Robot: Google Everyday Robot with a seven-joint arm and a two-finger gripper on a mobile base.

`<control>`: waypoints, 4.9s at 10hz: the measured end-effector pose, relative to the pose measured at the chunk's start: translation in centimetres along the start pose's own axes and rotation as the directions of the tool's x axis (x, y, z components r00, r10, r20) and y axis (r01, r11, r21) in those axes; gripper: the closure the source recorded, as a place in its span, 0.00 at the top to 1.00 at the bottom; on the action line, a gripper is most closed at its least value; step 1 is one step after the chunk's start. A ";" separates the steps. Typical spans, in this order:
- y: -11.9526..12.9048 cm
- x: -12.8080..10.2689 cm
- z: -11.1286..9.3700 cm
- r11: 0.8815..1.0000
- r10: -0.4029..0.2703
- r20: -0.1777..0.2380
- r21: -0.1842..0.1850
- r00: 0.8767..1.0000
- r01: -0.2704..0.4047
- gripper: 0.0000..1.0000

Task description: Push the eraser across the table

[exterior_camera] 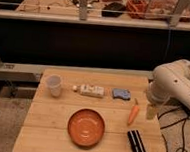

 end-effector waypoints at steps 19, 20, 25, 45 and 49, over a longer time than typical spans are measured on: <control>3.1 0.0 1.0 0.999 -0.033 0.003 -0.038 0.999 0.033 0.80; 3.3 -0.1 1.1 0.998 -0.038 0.004 -0.041 0.999 0.038 0.80; 5.4 -0.3 2.6 0.996 -0.045 0.018 -0.080 0.999 0.046 0.80; 10.4 -1.2 5.1 0.988 -0.006 0.025 -0.154 1.000 0.010 0.62; 11.1 -1.2 6.1 0.987 0.013 0.023 -0.157 1.000 -0.009 0.22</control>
